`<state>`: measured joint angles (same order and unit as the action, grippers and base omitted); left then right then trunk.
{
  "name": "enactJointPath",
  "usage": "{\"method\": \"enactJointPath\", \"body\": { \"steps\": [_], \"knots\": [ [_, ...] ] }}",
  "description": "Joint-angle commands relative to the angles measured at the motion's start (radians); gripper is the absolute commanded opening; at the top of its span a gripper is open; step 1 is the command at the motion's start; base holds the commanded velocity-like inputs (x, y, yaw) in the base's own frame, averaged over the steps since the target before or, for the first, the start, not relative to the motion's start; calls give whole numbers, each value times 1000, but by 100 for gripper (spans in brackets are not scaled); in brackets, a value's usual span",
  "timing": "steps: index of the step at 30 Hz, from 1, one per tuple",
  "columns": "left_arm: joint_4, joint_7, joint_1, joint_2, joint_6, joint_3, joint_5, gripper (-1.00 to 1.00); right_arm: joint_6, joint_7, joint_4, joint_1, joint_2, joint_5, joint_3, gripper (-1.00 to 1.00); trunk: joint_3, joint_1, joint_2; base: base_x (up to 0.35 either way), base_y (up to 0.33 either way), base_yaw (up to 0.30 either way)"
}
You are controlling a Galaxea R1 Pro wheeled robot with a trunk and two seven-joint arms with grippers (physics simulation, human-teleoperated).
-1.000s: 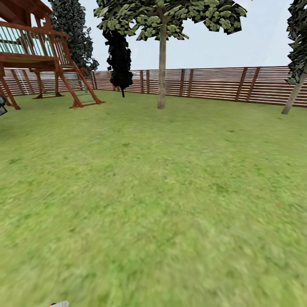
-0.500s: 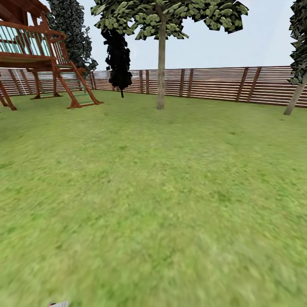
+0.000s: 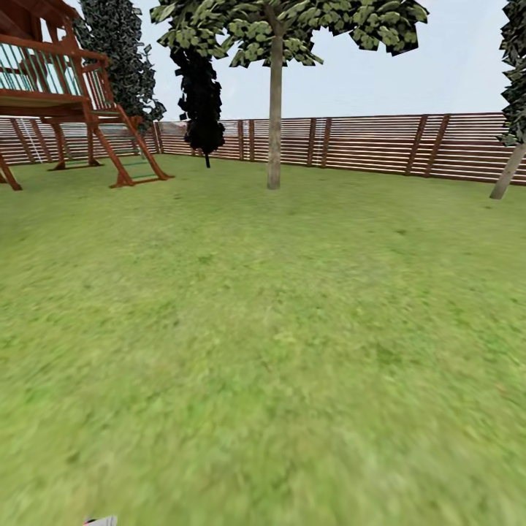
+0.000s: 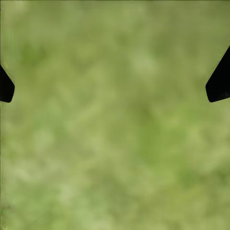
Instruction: In the garden, pick up the pesticide atomizer on the floor and spray pesticide onto both trees until each tree trunk is fully covered.
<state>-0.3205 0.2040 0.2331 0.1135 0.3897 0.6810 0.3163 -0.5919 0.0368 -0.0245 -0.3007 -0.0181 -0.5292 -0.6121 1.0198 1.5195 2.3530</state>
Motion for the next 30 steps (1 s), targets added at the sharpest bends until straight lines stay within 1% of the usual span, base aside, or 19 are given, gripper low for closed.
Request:
{"method": "enactJointPath", "body": {
  "steps": [1, 30],
  "knots": [
    [0, 0, 0, 0, 0, 0, 0, -100, 0, 0, 0, 0, 0, 0, 0, 100, 0, 0, 0, 341, -93, 0],
    [0, 0, 0, 0, 0, 0, 0, -100, 0, 0, 0, 0, 0, 0, 0, 100, 0, 0, 0, 340, -93, 0]
  ]
}}
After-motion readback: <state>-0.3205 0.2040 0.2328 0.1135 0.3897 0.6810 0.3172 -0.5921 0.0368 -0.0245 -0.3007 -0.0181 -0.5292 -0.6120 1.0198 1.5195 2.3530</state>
